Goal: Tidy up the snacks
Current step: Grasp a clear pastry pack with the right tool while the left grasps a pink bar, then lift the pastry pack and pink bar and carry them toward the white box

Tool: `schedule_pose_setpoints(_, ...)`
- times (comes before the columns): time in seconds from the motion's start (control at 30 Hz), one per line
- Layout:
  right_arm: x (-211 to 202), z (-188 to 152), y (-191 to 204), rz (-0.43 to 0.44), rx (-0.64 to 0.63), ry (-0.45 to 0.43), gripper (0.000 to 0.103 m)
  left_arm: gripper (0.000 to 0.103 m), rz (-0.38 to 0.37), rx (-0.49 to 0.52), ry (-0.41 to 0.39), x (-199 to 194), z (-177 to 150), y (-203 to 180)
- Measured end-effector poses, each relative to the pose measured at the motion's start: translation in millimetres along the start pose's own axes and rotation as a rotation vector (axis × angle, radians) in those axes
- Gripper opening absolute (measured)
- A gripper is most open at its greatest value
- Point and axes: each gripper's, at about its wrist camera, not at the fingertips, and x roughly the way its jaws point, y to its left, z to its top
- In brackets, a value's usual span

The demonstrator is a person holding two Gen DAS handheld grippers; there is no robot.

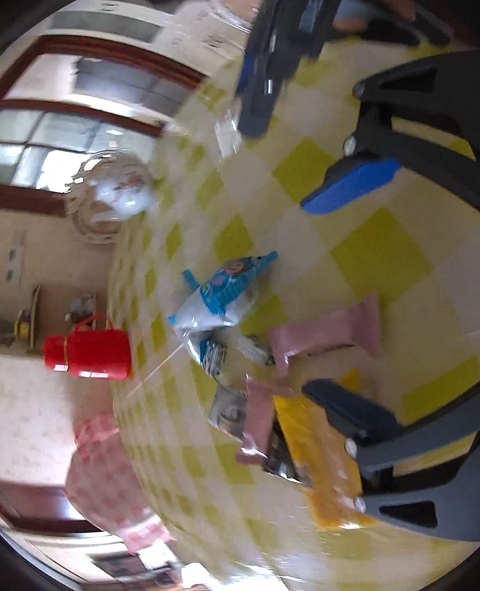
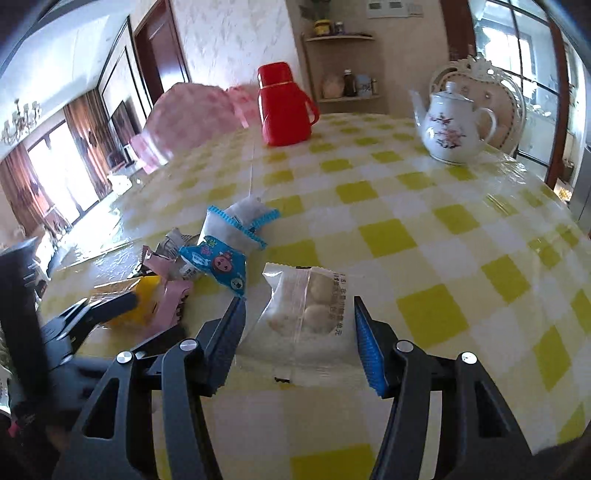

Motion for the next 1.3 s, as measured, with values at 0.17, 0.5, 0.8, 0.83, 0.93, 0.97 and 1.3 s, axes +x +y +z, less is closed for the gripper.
schedule_pose_setpoints(0.17, -8, -10, -5, 0.006, 0.022, 0.008, 0.057, 0.065, 0.051, 0.050, 0.119, 31, 4, 2)
schedule_pose_setpoints(0.5, -10, -14, 24, -0.025, -0.095, -0.028, 0.057, 0.019, 0.040, 0.041, 0.082, 11, -8, 12)
schedule_pose_setpoints(0.8, -69, -9, 39, -0.129, -0.117, -0.340, 0.057, 0.019, 0.107, 0.016, -0.239, -64, 4, -7)
schedule_pose_setpoints(0.83, -76, -8, 40, -0.141, -0.114, -0.369, 0.057, 0.019, 0.109, 0.008, -0.276, -75, 5, -10)
schedule_pose_setpoints(0.93, -96, -5, 48, -0.215, -0.124, -0.458, 0.057, 0.019, 0.134, -0.016, -0.418, -119, 7, -20)
schedule_pose_setpoints(0.97, -103, -4, 51, -0.227, -0.125, -0.473, 0.057, 0.019, 0.134, -0.031, -0.465, -137, 5, -24)
schedule_pose_setpoints(1.3, -205, -9, 91, -0.298, -0.177, -0.637, 0.057, 0.019, 0.130, -0.044, -0.629, -245, 0, -54)
